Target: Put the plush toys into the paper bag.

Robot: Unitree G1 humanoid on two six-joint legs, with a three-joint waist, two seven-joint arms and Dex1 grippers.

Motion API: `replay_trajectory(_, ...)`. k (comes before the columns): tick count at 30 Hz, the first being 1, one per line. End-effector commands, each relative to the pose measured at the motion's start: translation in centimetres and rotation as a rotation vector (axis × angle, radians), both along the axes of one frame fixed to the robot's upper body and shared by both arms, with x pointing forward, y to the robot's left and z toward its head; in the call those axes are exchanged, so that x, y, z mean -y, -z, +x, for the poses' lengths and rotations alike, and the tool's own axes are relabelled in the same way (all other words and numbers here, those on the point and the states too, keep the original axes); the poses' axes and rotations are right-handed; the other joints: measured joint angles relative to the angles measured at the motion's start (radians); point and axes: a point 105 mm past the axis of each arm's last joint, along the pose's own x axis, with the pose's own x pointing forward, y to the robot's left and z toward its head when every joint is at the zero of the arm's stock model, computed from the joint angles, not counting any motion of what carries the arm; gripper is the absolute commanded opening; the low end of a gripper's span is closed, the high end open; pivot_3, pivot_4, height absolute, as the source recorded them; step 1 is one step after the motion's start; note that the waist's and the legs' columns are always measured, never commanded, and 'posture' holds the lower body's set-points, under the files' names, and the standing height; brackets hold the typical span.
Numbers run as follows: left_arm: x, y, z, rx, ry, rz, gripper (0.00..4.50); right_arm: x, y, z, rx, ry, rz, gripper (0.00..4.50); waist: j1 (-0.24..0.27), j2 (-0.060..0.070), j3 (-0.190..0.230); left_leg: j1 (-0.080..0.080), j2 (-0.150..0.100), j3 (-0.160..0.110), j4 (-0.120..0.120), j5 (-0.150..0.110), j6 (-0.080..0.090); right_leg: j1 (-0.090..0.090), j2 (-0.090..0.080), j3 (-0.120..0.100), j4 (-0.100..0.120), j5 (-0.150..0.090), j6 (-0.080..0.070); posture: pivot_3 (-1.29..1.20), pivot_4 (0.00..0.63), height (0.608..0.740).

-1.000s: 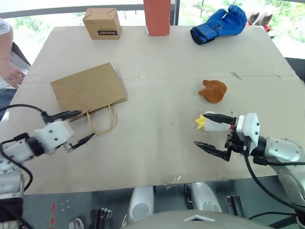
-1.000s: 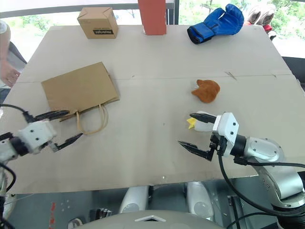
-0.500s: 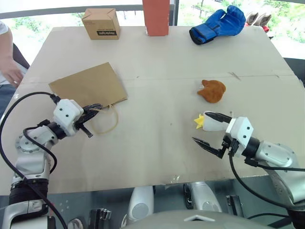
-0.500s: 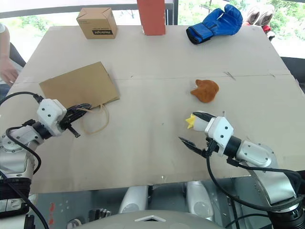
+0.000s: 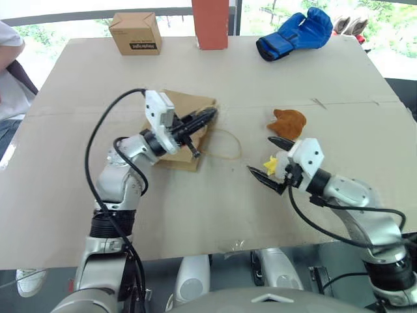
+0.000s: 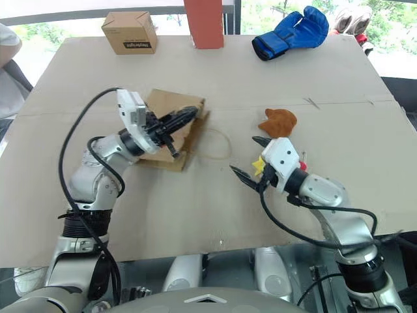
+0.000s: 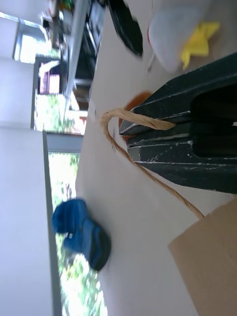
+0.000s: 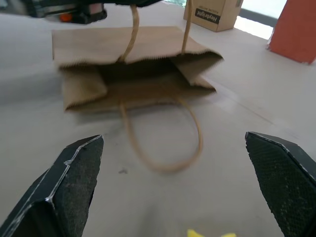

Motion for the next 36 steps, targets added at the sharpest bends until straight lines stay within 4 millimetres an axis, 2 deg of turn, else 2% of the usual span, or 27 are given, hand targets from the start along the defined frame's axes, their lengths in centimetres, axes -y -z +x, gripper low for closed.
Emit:
replay_trajectory(1,1.0,-2.2,-1.8,0.037,0.127,-0.034,0.00,-1.5,-0.5,1.0,-0.004,-0.031,0.025,3.30,-0.003,0.000,0.000,0.000,0.000,0.000,0.000,0.000,0.000,0.000,0.000,0.000,0.000,0.000,0.000,0.00,0.150,0.740)
replay_trajectory(4,0.9,-2.1,-2.3,0.040,0.156,-0.003,0.00,-3.2,0.4,2.3,-0.015,-0.066,-0.014,1.97,-0.007,0.001,0.001,0.000,0.000,0.000,0.000,0.000,0.000,0.000,0.000,0.000,0.000,0.000,0.000,0.00,0.150,0.740)
replay_trajectory(5,1.0,-2.3,-2.3,0.042,0.153,-0.012,0.00,-4.4,1.2,2.3,-0.028,-0.109,-0.044,1.30,-0.007,0.002,0.001,0.000,0.000,0.000,0.000,0.000,0.000,0.000,0.000,0.000,0.000,0.000,0.000,0.00,0.150,0.740)
replay_trajectory(8,1.3,-2.9,-2.5,0.045,0.152,-0.038,0.00,-6.8,2.3,2.4,-0.053,-0.184,-0.059,0.09,-0.006,0.002,0.001,0.000,0.000,0.000,0.000,0.000,0.000,0.000,0.000,0.000,0.000,0.000,0.000,0.00,0.150,0.740)
replay_trajectory(13,1.8,-3.8,-3.0,0.068,0.145,-0.054,0.00,-10.0,3.8,3.1,-0.143,-0.229,0.015,0.09,-0.008,0.002,0.001,0.000,0.000,-0.001,0.000,0.000,0.000,0.000,0.000,-0.001,0.000,0.000,0.000,0.00,0.150,0.740)
replay_trajectory(16,1.4,-5.0,-2.8,0.096,0.098,-0.083,0.00,-12.3,4.6,3.5,-0.156,-0.232,0.031,0.09,-0.008,0.002,0.001,0.000,0.000,-0.001,0.000,0.000,0.000,0.000,0.000,-0.001,0.001,0.000,0.000,0.00,0.150,0.740)
replay_trajectory(18,0.8,-5.8,-2.6,0.122,0.057,-0.086,0.00,-13.1,5.0,3.9,-0.159,-0.211,0.032,0.09,-0.008,0.002,0.001,0.000,0.000,-0.001,0.000,0.000,0.000,0.000,0.000,-0.001,0.001,0.000,0.000,0.00,0.150,0.740)
replay_trajectory(22,-1.7,-7.9,-0.9,0.223,-0.136,-0.069,0.00,-12.8,6.9,6.0,-0.193,0.000,-0.029,0.09,-0.009,0.002,0.001,0.001,0.000,-0.001,0.000,0.000,0.000,0.000,0.000,-0.001,0.002,0.000,0.000,0.00,0.150,0.740)
replay_trajectory(26,-3.6,-9.2,0.8,0.272,-0.312,-0.043,0.00,-14.0,7.6,6.0,-0.186,0.043,-0.052,0.09,-0.007,0.002,0.001,0.002,0.000,-0.001,0.000,0.001,-0.001,0.000,0.001,-0.001,0.005,0.000,0.000,0.00,0.150,0.740)
replay_trajectory(31,-4.7,-9.4,1.9,0.269,-0.446,-0.003,0.00,-14.9,6.2,6.6,-0.120,0.093,-0.010,0.09,-0.007,0.002,0.001,0.005,0.000,-0.001,0.000,0.001,-0.002,0.001,0.001,0.000,0.007,0.000,0.000,0.00,0.150,0.740)
replay_trajectory(36,-5.7,-9.9,1.8,0.261,-0.524,-0.030,0.00,-14.6,5.2,6.8,-0.139,0.101,0.068,0.09,-0.005,0.003,0.001,0.010,0.000,-0.001,0.000,0.001,-0.002,0.006,0.001,0.000,0.007,0.000,0.000,0.00,0.150,0.740)
